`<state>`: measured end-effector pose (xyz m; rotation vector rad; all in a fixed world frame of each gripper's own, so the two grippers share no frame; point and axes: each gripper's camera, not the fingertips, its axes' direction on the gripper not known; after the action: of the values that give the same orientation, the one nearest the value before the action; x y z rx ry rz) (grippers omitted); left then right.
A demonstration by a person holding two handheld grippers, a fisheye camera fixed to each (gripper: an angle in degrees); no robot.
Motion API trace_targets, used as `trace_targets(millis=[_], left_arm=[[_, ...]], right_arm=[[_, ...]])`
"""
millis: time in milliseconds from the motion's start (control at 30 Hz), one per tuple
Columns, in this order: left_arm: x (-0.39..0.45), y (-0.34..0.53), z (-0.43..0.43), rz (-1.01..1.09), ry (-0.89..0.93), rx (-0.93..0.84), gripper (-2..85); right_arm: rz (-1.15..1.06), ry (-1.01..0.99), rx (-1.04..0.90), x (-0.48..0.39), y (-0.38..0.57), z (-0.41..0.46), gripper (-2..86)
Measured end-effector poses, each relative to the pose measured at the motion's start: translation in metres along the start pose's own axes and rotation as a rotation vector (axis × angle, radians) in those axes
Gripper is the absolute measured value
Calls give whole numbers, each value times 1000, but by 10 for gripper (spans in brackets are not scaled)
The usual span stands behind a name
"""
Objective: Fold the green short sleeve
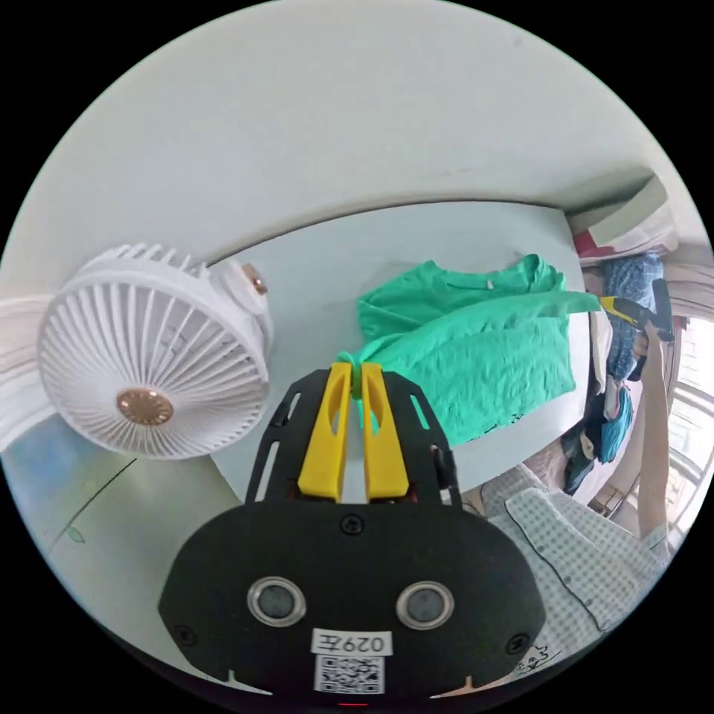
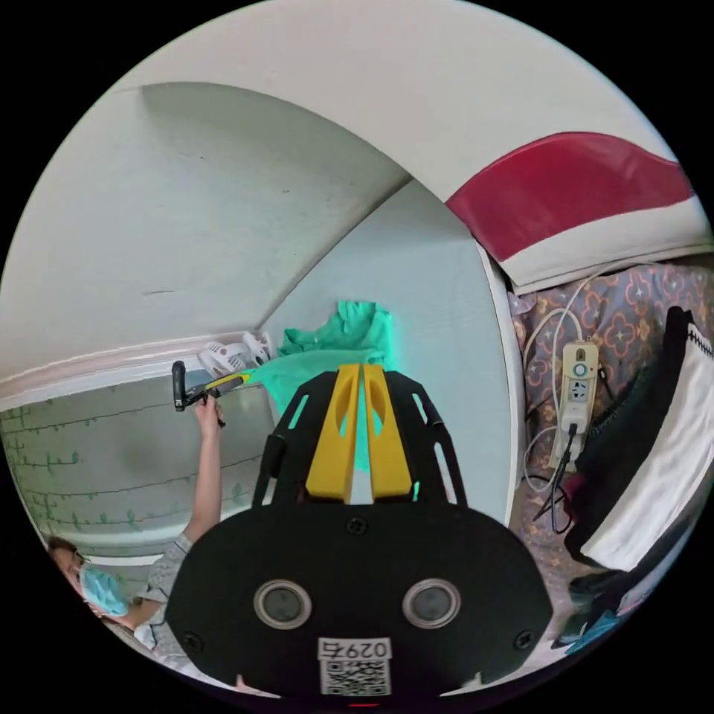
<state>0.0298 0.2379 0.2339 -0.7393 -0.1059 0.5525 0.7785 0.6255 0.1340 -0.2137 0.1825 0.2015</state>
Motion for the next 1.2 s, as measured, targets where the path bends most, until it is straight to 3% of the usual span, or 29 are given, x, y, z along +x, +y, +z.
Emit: trace_targets(millis=[67,167,267,433,600,667,733,800,933,1033,1200], left_arm=[[17,-17,9,-11,-46,-8,53],[43,-7,1,-46,-120,131,102],[76,17,10,-34,-109,177,129],[151,30,88,58,74,56,9],[190,19,128,42,13,-22,-8],[197,15,131,34,12,-27,-9],[207,8,134,46,11,-40,-10],[214,2,134,71,6,-45,-10],[223,-14,132,110,40,-72,-10],[215,-20,103,62,-50,81,-10],[193,-64,91,72,-133,130,-10]], right_arm=[[18,39,24,5,-7,7,46],[-51,27,67,10,6,10,70],[-177,-18,27,5,31,27,28],[-330,74,-39,-41,17,90,-1],[-336,260,-188,-72,-43,158,-4],[-292,262,-57,-72,-56,147,-5],[-215,262,220,-72,-50,112,-4],[-220,233,283,-76,-43,101,-4],[-378,13,54,-93,-5,136,-4],[-412,-40,-158,-106,55,191,-4],[-404,79,-339,-125,139,295,-5]])
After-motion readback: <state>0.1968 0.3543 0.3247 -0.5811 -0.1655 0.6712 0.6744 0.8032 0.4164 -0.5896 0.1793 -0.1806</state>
